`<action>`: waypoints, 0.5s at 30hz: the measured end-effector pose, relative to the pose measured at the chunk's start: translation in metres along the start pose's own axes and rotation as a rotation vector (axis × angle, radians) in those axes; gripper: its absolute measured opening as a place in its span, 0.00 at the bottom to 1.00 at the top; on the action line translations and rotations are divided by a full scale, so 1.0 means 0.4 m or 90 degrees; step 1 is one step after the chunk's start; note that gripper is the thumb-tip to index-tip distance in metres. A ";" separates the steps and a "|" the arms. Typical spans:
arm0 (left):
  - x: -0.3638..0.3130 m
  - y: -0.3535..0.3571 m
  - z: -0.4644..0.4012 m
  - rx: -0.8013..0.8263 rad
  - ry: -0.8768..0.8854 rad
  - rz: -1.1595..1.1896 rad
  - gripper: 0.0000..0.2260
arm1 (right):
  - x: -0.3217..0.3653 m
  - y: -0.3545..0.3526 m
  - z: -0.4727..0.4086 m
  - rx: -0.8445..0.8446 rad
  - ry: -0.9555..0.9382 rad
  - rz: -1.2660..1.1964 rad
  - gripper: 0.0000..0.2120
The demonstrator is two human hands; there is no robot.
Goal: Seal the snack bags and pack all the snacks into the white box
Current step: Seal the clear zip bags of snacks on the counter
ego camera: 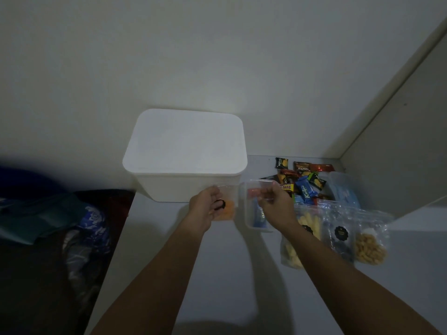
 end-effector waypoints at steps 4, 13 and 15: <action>0.024 0.042 0.023 0.002 0.038 -0.063 0.04 | -0.078 -0.092 -0.008 -0.026 0.042 0.055 0.07; 0.154 0.229 0.095 0.084 0.092 -0.258 0.06 | -0.232 -0.274 -0.011 -0.048 0.143 0.258 0.14; 0.196 0.271 0.112 0.106 0.085 -0.307 0.07 | -0.249 -0.294 0.000 -0.043 0.163 0.275 0.16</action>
Point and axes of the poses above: each hand's wrist, its own z-axis away from the middle knuckle, its own y-axis out of the palm, x = y × z, the point moved 4 cm from there along -z, towards the middle knuckle, and after that the axes turned 11 degrees about -x, right-handed, at the moved point
